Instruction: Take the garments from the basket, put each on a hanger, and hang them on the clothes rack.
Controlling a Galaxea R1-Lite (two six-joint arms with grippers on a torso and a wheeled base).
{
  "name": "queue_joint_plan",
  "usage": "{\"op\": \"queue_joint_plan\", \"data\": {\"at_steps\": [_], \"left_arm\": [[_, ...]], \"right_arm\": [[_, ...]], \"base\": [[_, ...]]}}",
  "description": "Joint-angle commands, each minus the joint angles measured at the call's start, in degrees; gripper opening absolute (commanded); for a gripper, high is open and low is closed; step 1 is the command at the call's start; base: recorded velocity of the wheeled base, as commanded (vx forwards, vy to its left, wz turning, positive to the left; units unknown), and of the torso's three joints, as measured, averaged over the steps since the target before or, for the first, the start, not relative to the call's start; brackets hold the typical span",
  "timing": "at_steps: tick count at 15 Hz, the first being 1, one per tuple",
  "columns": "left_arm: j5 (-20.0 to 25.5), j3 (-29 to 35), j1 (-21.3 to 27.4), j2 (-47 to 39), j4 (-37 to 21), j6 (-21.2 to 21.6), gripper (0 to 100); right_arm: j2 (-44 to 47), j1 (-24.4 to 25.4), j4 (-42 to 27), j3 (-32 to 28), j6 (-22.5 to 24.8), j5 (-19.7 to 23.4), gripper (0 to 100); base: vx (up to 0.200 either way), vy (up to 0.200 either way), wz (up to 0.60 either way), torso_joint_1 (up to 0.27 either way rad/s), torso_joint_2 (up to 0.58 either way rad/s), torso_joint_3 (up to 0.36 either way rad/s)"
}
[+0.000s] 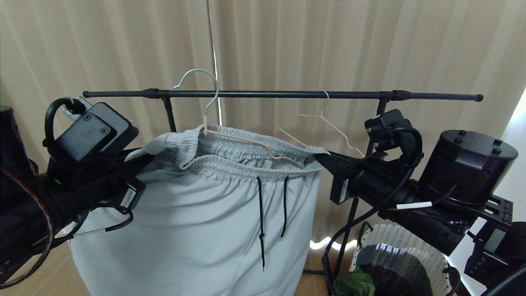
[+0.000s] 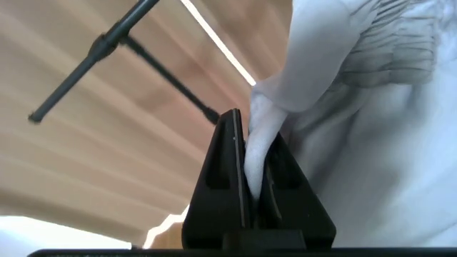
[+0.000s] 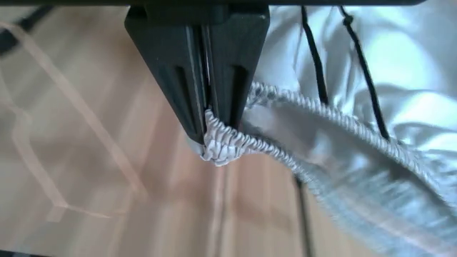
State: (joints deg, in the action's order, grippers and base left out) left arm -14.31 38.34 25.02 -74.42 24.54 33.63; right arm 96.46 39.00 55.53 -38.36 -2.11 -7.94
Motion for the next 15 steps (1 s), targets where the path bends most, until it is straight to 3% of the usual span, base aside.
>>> {"op": "queue_joint_plan", "data": {"at_steps": [1, 2, 3, 7, 12, 15], "left_arm": [[-0.19, -0.02, 0.12, -0.20, 0.07, -0.41, 0], [-0.19, 0.07, 0.12, -0.20, 0.07, -0.50, 0], [-0.19, 0.07, 0.12, -0.20, 0.07, -0.59, 0], [-0.28, 0.42, 0.30, -1.60, 2.27, -4.19, 0], [-1.51, 0.33, 0.30, -3.80, 6.31, -5.60, 0], [-1.16, 0.24, 2.49, -3.45, 6.49, -8.23, 0]], "right_arm": [[-0.14, 1.34, -0.07, 0.40, 0.00, 0.11, 0], [-0.31, 1.96, 0.02, 0.75, 0.00, 0.11, 0], [-0.31, 2.49, 0.11, 0.92, 0.00, 0.11, 100], [-1.28, 6.35, 0.63, 3.21, 0.00, 0.03, 100], [-1.89, 6.62, 0.72, 3.21, 0.18, 0.47, 100], [-0.40, 5.83, 0.63, -1.10, 5.27, 3.81, 100]], "base": [[0.000, 0.000, 0.00, 0.000, 0.00, 0.000], [0.000, 0.000, 0.00, 0.000, 0.00, 0.000], [0.000, 0.000, 0.00, 0.000, 0.00, 0.000], [0.000, 0.000, 0.00, 0.000, 0.00, 0.000], [0.000, 0.000, 0.00, 0.000, 0.00, 0.000], [0.000, 0.000, 0.00, 0.000, 0.00, 0.000]]}}
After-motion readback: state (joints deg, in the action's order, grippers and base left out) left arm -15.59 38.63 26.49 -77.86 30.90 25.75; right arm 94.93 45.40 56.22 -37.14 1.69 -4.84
